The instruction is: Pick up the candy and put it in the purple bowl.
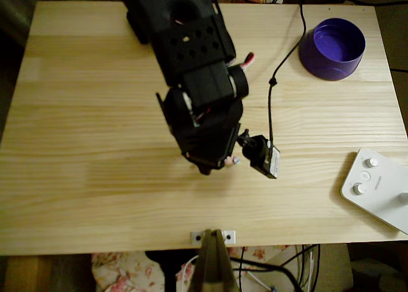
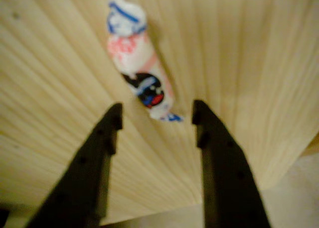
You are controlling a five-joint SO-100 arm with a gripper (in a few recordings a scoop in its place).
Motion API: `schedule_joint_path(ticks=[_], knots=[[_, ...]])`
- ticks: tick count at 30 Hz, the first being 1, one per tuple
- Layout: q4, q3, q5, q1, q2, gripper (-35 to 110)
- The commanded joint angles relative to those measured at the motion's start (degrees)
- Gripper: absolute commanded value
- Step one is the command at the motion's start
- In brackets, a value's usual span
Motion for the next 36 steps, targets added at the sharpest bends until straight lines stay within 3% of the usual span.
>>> schedule_joint_path(ticks=[1,36], knots=[[-0.3,0.1,-0.9,-0.1,1.9,20],[-7.6,6.1,-1.8,0.6,3.0,12]])
